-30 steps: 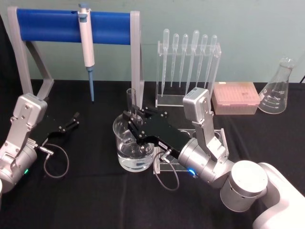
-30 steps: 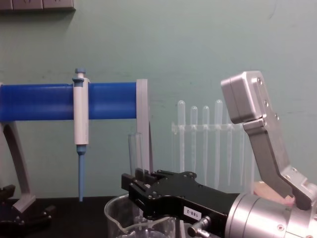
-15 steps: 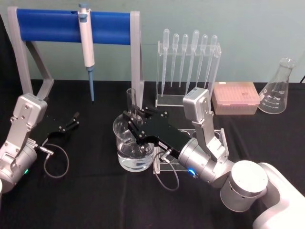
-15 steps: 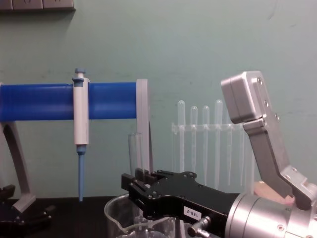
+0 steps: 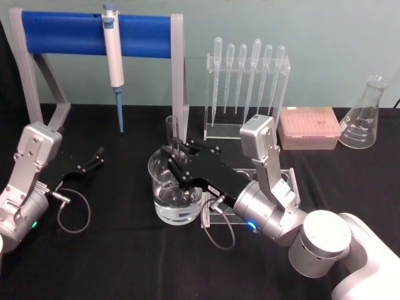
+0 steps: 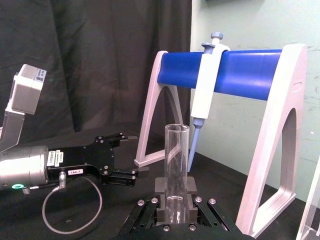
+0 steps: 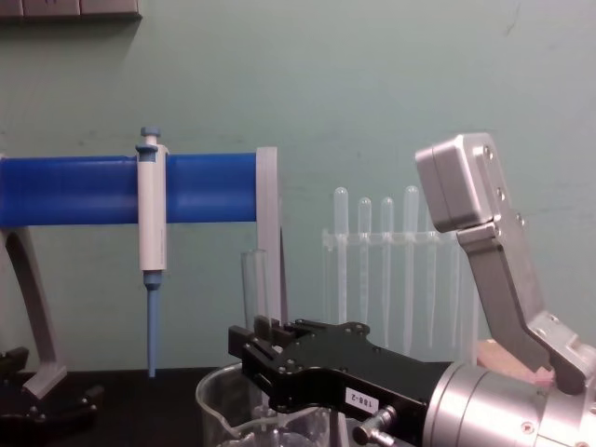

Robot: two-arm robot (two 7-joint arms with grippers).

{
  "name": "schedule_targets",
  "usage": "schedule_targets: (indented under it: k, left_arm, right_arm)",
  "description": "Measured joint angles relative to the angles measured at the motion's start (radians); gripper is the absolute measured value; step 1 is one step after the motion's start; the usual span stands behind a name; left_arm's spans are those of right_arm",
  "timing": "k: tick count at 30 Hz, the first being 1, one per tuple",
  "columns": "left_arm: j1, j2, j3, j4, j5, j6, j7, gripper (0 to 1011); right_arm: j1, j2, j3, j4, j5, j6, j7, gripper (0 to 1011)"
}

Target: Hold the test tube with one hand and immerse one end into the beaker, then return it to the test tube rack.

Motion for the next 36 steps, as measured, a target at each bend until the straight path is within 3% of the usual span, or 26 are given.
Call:
schedule_targets:
  k: [36]
  left_arm:
    - [0.000,0.000,0.000,0.000,0.000,0.000,0.000,1000]
  right_arm:
    - [0.000,0.000,0.000,0.000,0.000,0.000,0.000,233]
